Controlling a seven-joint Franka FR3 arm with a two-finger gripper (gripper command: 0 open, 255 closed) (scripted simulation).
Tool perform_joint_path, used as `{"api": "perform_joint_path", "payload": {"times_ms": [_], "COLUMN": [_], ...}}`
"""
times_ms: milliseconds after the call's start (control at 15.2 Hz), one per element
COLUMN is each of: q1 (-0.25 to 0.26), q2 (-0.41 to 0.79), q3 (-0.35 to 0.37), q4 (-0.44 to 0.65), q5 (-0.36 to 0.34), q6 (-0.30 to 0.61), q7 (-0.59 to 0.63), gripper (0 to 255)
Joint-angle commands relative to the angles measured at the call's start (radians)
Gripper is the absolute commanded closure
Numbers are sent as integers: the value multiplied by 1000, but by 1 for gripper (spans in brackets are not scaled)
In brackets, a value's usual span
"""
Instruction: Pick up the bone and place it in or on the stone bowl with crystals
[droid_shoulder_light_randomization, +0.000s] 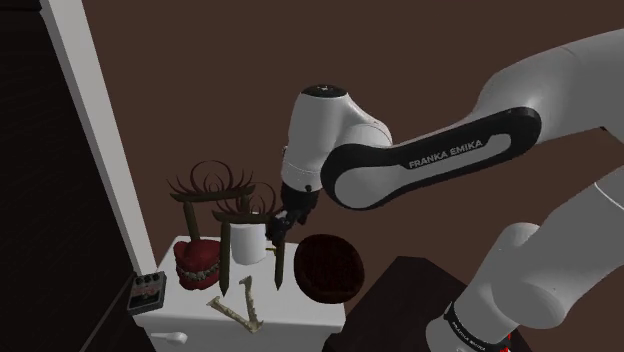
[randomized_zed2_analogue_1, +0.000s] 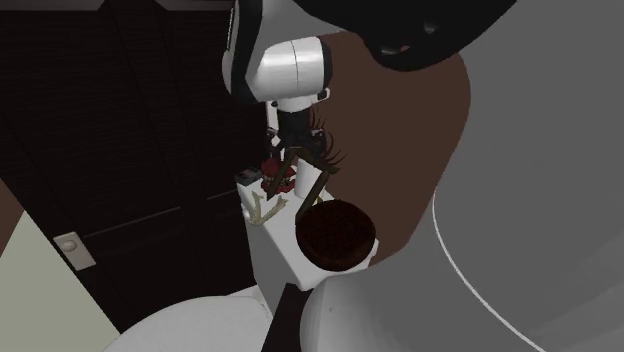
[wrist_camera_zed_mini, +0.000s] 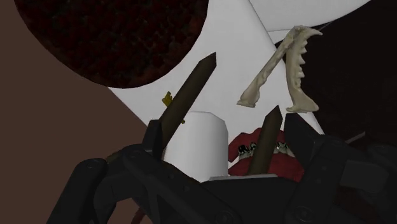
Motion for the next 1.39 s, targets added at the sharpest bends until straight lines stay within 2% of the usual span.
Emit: {"api": "perform_joint_path", "payload": {"times_ms": [0,396,858,924,1320], "q1": [0,25,144,160,183], "q2": [71,315,604,634,695], "q3": [31,90,58,51,17], "q4": [18,119,289,311,309], "q5": [-34,-206,-410,-427,-475], "q6": [39,117,143,143,199], "q7": [43,211,384,397,428], "gripper": [0,0,0,0,0]}}
